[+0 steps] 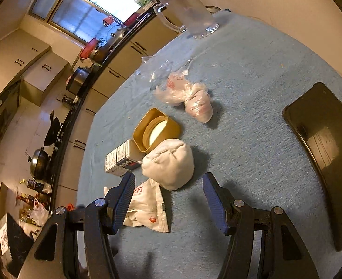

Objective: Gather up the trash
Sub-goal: 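Grasp the white plastic bag with the left tool while the right tool grasps the white cloth bundle, then lift the white bag with the left tool while the right tool carries the cloth bundle toward the basket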

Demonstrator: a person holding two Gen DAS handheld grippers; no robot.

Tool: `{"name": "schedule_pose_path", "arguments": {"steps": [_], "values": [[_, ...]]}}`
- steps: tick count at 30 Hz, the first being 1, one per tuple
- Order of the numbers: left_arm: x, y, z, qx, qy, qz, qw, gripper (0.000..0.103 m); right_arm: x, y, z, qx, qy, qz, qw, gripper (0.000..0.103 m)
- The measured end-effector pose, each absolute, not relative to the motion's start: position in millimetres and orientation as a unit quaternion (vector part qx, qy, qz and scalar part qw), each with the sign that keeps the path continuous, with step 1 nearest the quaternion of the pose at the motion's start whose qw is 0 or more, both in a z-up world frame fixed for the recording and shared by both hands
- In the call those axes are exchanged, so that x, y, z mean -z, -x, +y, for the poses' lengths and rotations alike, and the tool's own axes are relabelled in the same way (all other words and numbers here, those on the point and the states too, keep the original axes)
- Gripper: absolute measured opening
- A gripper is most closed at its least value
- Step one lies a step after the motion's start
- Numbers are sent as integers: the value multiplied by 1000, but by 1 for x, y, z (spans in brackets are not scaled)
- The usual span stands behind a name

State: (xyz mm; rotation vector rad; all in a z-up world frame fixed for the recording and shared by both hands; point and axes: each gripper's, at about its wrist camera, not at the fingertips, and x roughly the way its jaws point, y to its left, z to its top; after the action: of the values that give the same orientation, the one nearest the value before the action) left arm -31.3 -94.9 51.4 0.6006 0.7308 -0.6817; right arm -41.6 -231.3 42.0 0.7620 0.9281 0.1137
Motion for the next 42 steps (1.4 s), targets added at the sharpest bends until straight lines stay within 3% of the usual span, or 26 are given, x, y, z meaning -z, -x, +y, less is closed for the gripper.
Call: {"name": "schedule_pose_path", "arguments": {"steps": [6,11,12,14,16,25,27,30,37,42], "values": [[-29,3,-121,313,-336,360,812,81,-38,46,-242,-49,-367,433,822,65],[-23,-10,-117,319,-289,378,820,81,-37,42,-250,-45,-369,433,821,66],[-22,-8,-116,319,-286,376,822,75,-37,40,-249,-45,-368,434,821,66],[-18,-8,-113,312,-268,392,823,53,-38,35,-246,-45,-366,436,821,66],[-14,-10,-110,285,-262,398,832,46,-38,30,-243,-47,-362,439,821,66],[-24,7,-54,262,-134,414,862,44,-25,8,-210,-50,-332,458,823,65],[-28,13,-42,258,-120,405,869,44,-23,7,-203,-57,-325,456,827,43],[-36,21,-24,250,-98,379,885,44,-28,9,-189,-66,-294,437,847,38],[-43,21,7,220,-50,351,909,44,-59,28,-152,-97,-191,353,911,37],[-42,12,19,197,-27,351,915,44,-65,33,-142,-114,-166,338,919,37]]}}
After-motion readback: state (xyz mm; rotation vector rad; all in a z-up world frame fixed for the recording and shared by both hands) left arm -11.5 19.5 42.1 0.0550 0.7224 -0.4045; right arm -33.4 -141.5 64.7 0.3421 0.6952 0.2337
